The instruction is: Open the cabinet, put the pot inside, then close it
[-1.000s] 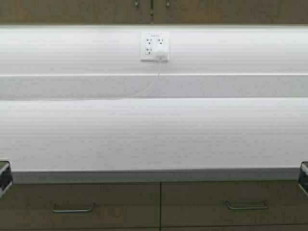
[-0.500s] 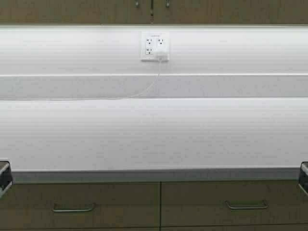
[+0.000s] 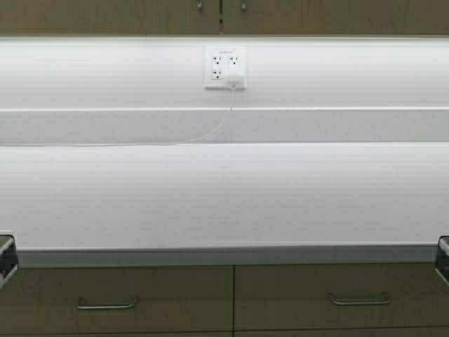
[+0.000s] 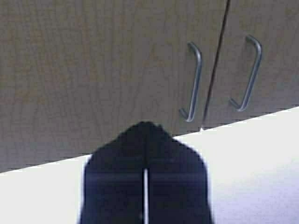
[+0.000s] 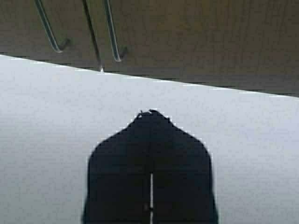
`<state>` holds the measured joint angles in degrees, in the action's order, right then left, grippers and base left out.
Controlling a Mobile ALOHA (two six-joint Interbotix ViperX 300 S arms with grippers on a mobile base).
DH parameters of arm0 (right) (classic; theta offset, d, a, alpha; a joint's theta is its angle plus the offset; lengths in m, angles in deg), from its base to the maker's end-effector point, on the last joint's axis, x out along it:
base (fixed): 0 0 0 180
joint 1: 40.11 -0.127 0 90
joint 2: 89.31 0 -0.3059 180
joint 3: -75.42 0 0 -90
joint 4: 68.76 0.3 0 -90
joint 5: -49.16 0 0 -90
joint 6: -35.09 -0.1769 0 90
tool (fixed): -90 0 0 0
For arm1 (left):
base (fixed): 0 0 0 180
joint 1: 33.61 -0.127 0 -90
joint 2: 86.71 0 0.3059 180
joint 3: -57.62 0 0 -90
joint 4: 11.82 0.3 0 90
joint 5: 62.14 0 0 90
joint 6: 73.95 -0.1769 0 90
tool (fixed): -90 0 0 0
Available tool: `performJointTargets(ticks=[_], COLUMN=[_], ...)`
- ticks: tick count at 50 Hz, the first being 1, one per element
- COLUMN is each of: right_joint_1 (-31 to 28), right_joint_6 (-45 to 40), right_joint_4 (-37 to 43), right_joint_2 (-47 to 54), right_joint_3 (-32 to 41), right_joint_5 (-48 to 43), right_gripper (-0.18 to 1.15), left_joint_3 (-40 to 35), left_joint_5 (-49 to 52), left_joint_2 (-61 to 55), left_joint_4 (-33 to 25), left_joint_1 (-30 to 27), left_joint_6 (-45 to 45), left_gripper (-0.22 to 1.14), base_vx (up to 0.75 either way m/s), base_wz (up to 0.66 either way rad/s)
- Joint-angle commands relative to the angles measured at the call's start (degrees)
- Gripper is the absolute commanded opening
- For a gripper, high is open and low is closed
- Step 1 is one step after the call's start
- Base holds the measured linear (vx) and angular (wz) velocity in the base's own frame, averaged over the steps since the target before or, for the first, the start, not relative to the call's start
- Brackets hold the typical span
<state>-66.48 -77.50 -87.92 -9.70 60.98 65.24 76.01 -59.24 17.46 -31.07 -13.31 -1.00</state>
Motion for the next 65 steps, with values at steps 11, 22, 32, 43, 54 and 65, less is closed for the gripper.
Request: performJointTargets(ticks=[11,22,32,43,54,65], right_joint_1=[-0.2,-0.2,-0.2,-0.2,-0.2,-0.2], right_joint_6=[0.2,0.0,0.2,0.1,0.1,0.2], right_joint_4=[0.0,0.0,0.0,0.0,0.0,-0.1], right_joint_2=[-1.1,-1.3,-1.4,-1.3,-1.5,-1.5], right_joint_3=[0.8,0.7,0.6,0.6,0.5,0.5], right_joint_5=[-0.5,-0.5,-0.5,-0.5,-0.5,-0.5], right_gripper=[0.07,0.07,0.07,0.07,0.07,0.07], left_joint_3=[-0.5,-0.3,0.0,0.3,0.3,0.4], left_joint_5=[-0.4,-0.4,-0.4,-0.4,-0.6,-0.6], left_joint_2=[0.9,0.9,0.9,0.9,0.9,0.9], left_joint_4=[0.1,0.1,0.1,0.1,0.2,0.1], left_joint_1=[0.1,0.1,0.1,0.1,0.1,0.1], left_joint_6=[0.1,0.1,0.1,0.1,0.1,0.1], left_gripper=[0.03,0.03,0.03,0.03,0.03,0.03], base_vx=[0.0,0.0,0.0,0.0,0.0,0.0], base_wz=[0.0,0.0,0.0,0.0,0.0,0.0])
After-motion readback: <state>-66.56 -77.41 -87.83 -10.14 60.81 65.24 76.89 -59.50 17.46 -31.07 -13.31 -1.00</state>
